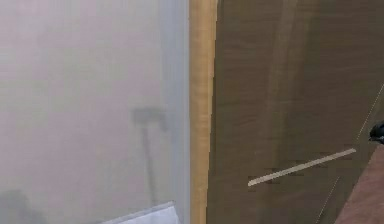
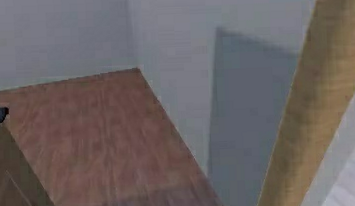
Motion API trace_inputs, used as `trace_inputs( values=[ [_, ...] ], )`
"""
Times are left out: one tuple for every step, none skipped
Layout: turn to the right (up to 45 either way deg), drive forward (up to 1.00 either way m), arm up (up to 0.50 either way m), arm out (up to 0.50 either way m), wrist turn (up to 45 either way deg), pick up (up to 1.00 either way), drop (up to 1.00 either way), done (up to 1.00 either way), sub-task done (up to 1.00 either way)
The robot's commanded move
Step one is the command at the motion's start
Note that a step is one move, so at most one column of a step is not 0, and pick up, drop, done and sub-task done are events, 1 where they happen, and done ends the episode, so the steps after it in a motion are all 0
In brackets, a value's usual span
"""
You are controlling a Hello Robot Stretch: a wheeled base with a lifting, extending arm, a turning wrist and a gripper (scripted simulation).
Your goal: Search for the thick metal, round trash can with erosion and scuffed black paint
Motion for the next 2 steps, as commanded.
trace_inputs(
  values=[
    [45.0, 0.0, 0.0, 0.0, 0.0, 0.0, 0.0, 0.0, 0.0],
    [24.0, 0.0, 0.0, 0.0, 0.0, 0.0, 0.0, 0.0, 0.0]
  ],
)
